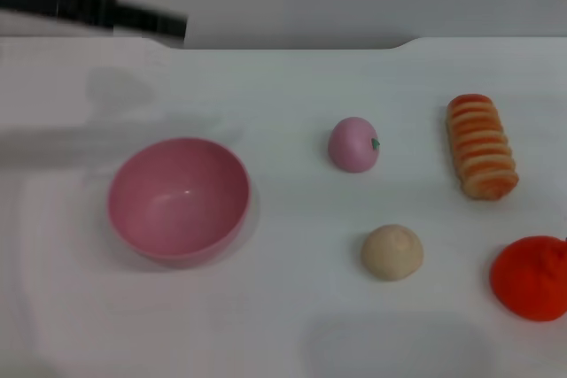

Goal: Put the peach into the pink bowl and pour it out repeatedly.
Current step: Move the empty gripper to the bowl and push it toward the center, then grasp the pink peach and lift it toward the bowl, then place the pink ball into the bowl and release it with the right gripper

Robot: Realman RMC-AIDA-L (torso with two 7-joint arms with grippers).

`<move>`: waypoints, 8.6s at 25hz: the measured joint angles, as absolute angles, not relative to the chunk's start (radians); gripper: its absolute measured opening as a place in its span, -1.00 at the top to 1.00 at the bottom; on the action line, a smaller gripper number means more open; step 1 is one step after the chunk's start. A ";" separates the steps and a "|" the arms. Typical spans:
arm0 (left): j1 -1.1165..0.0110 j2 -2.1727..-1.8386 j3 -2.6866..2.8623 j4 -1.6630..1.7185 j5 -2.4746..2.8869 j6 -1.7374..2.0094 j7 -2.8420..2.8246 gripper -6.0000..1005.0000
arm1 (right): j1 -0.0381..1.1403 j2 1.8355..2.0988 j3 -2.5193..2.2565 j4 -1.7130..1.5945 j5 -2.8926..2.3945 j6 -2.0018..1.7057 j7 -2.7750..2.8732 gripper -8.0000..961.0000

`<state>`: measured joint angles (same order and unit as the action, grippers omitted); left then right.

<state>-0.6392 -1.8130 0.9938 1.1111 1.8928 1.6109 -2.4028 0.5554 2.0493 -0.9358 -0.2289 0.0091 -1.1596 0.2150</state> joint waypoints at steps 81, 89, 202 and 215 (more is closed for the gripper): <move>-0.673 -2.055 1.114 1.015 2.709 1.364 -2.544 0.44 | 0.586 2.057 -0.936 -0.232 0.008 -1.164 0.215 -0.13; -0.675 -2.054 1.112 1.019 2.708 1.354 -2.543 0.89 | 0.581 2.059 -0.940 -0.253 0.009 -1.160 0.231 -0.13; -0.782 -2.056 1.126 1.201 2.704 1.329 -2.541 0.90 | 0.841 2.077 -1.301 -0.608 -2.334 -0.851 2.140 0.83; -0.777 -2.057 1.128 1.185 2.703 1.324 -2.538 0.90 | 0.544 2.086 -1.307 -1.292 -2.308 -0.815 2.186 0.90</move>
